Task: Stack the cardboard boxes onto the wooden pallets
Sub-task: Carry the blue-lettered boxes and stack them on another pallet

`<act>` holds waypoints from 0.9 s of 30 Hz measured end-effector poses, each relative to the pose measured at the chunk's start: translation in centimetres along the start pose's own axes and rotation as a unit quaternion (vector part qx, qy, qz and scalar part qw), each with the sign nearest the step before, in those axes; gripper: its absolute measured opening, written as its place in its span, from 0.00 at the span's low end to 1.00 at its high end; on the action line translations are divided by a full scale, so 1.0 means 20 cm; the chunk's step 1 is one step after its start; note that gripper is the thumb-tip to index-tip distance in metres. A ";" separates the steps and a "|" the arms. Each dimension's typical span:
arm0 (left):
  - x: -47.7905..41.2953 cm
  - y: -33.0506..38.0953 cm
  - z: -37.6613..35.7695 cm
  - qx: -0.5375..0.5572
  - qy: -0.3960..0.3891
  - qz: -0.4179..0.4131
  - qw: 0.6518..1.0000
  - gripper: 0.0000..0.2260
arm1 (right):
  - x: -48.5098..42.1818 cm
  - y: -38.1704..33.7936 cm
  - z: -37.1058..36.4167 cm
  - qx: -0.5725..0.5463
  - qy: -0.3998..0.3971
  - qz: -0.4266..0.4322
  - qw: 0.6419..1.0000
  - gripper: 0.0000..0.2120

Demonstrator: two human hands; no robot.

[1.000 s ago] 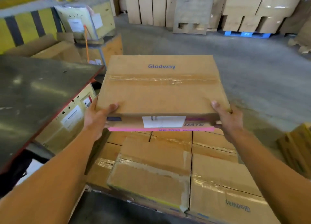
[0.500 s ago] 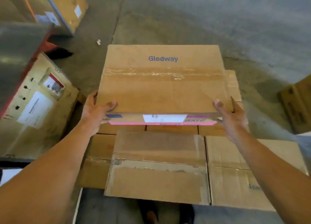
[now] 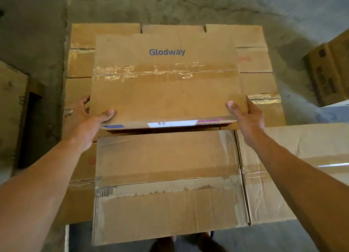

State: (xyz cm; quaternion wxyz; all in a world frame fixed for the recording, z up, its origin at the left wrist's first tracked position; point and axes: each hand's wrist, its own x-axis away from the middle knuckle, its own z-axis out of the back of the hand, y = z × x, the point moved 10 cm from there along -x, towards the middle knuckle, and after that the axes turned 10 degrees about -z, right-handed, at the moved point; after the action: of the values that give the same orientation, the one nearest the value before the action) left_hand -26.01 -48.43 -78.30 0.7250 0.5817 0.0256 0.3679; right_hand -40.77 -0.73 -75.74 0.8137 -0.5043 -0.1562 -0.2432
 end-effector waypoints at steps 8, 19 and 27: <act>0.03 -0.20 -0.04 -0.041 -0.017 0.039 0.998 0.41 | -0.08 0.20 -0.07 0.145 -0.020 -0.011 0.989 0.31; 0.03 -0.25 -0.09 -0.162 0.002 0.041 0.986 0.39 | -0.21 0.36 -0.13 0.356 -0.004 -0.045 0.934 0.51; 0.25 0.19 -0.18 -0.281 0.043 -0.064 0.957 0.33 | -0.09 0.12 -0.02 0.342 0.017 -0.011 0.940 0.35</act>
State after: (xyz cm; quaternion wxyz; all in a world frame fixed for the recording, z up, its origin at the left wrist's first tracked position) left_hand -25.84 -42.45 -74.23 0.8794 0.3354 -0.0108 0.3378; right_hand -40.99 0.19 -78.69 0.9370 -0.1897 -0.2212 -0.1927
